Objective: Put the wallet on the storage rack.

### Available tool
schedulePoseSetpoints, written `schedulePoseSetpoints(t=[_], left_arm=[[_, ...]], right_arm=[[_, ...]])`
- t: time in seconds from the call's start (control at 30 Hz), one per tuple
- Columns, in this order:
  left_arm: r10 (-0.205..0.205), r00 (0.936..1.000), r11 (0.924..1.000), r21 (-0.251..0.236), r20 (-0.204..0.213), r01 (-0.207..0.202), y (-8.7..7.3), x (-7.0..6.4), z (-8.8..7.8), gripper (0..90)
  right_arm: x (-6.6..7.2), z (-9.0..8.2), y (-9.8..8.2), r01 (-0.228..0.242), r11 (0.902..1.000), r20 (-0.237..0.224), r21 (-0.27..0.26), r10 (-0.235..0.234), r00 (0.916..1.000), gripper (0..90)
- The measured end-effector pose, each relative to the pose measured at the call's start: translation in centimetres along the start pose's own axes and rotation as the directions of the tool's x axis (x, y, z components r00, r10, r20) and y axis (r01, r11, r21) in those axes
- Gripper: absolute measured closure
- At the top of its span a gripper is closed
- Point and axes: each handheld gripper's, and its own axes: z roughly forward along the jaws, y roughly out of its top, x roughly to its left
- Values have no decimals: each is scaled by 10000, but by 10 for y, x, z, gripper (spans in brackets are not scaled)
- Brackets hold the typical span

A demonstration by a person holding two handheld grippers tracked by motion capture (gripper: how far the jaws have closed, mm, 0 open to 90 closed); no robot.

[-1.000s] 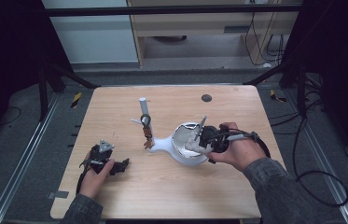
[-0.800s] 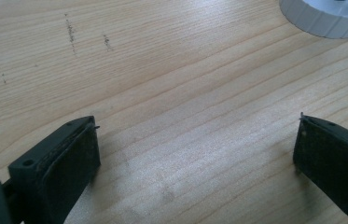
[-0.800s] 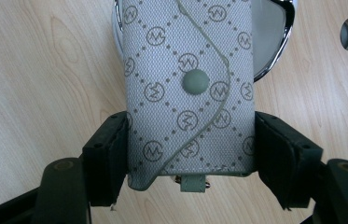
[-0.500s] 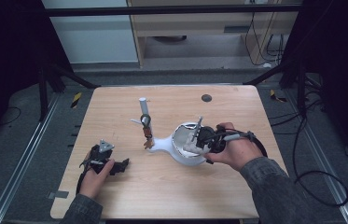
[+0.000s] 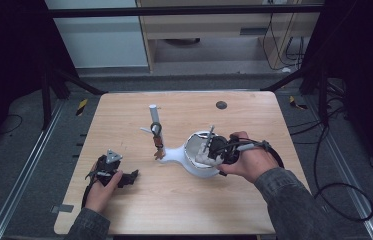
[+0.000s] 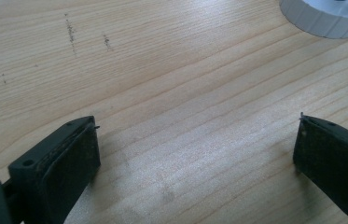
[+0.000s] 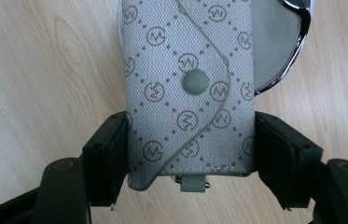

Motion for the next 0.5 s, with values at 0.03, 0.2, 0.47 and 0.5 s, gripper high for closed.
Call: schedulePoseSetpoints(t=[0.03,0.2,0.47,0.5], left_arm=[[1,10000,10000,3,1,-1,0,0,0,0],[2,10000,10000,1,-1,-2,0,0,0,0],[7,10000,10000,0,-2,-7,0,0,0,0],[5,10000,10000,2,1,-5,0,0,0,0]], right_arm=[[0,0,0,6,10000,-13,13,-6,10000,314],[0,2,3,55,9999,-13,101,-55,10000,314],[-1,5,8,58,9997,-26,233,-58,10000,314],[-1,6,8,42,9997,-13,260,-42,10000,314]])
